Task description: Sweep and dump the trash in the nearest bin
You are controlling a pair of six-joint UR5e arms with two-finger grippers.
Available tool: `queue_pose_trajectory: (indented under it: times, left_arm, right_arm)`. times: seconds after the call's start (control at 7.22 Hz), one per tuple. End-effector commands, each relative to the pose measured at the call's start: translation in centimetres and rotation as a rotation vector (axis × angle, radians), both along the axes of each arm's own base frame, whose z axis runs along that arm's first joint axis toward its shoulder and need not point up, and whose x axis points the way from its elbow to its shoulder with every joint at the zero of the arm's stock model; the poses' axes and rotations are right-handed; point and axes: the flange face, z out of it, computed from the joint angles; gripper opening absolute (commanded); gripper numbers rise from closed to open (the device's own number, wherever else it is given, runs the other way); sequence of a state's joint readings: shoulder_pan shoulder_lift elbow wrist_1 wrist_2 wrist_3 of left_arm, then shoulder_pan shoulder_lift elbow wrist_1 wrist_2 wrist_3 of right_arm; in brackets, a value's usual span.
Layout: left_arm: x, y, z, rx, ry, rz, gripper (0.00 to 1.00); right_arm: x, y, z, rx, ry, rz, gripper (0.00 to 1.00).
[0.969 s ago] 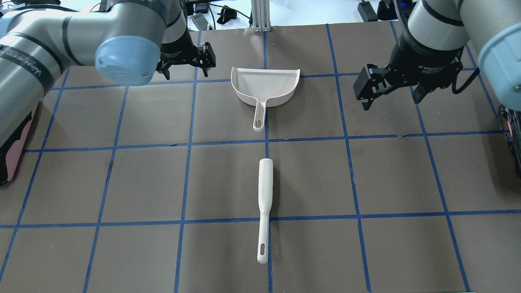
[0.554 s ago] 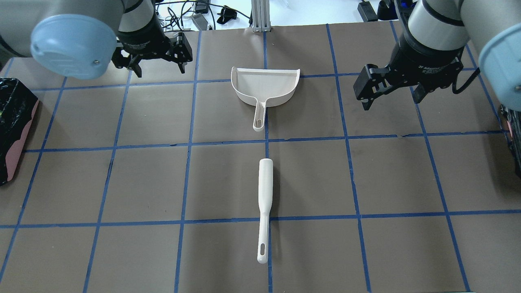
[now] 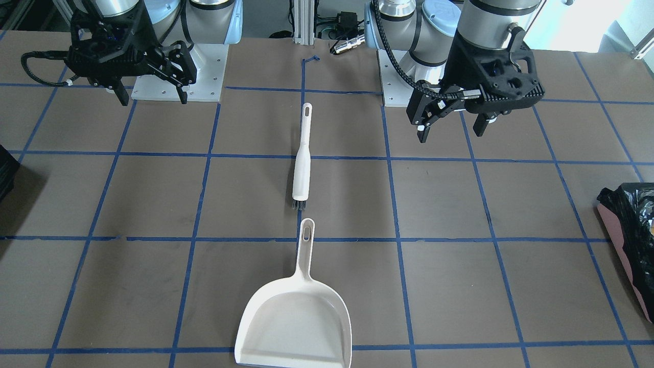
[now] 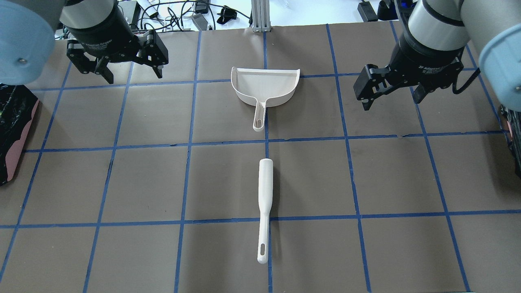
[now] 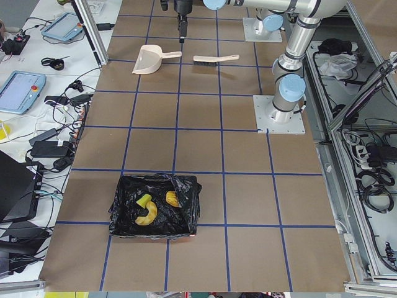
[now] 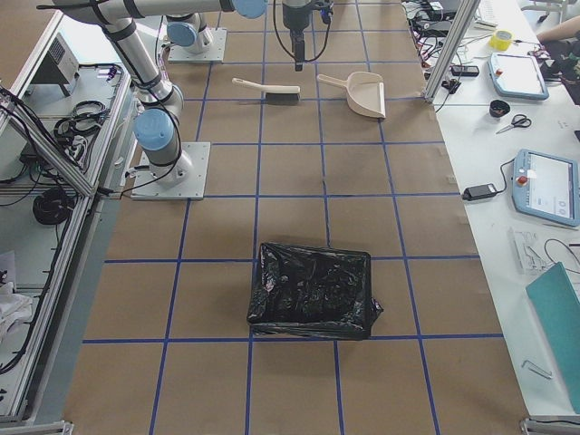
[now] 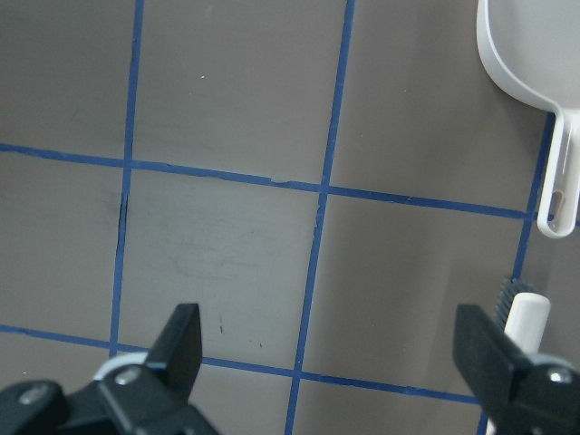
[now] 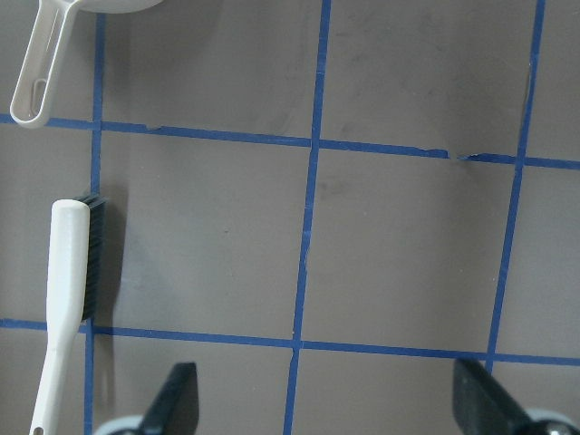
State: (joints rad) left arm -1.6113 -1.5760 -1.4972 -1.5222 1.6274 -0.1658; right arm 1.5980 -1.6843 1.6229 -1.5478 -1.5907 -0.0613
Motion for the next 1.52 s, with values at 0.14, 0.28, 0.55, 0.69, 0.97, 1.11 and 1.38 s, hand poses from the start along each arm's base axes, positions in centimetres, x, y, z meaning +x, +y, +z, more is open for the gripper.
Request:
queue_pose_trajectory:
  times: [0.14,0.28,0.55,0.69,0.97,1.11,1.38]
  left_arm:
    - [2.8,0.6,1.3,0.012,0.004,-0.055,1.00]
    - [2.8,0.8,0.8,0.028,0.006,-0.053,1.00]
    - [3.1,-0.2,-0.5,0.049,0.035,-0.045,1.00]
    - [3.2,-0.1,-0.1,0.041,0.033,-0.045,1.00]
    - [3.1,0.1,0.1,0.036,0.034,-0.045,1.00]
    - [3.0,-0.1,0.0,0.036,0.034,-0.046,1.00]
    - [3.0,-0.1,0.0,0.037,0.033,-0.046,1.00]
  right_arm:
    - [-0.1,-0.1,-0.1,0.002,0.002,-0.001,1.00]
    - [-0.1,0.0,0.0,0.000,0.008,-0.001,1.00]
    - [-0.1,0.0,0.0,0.000,0.008,-0.001,1.00]
    - [-0.1,0.0,0.0,0.000,0.008,-0.001,1.00]
    - [-0.1,0.0,0.0,0.001,0.008,-0.001,1.00]
    - [-0.1,0.0,0.0,0.000,0.006,-0.001,1.00]
    - [-0.1,-0.1,-0.1,0.001,0.006,-0.001,1.00]
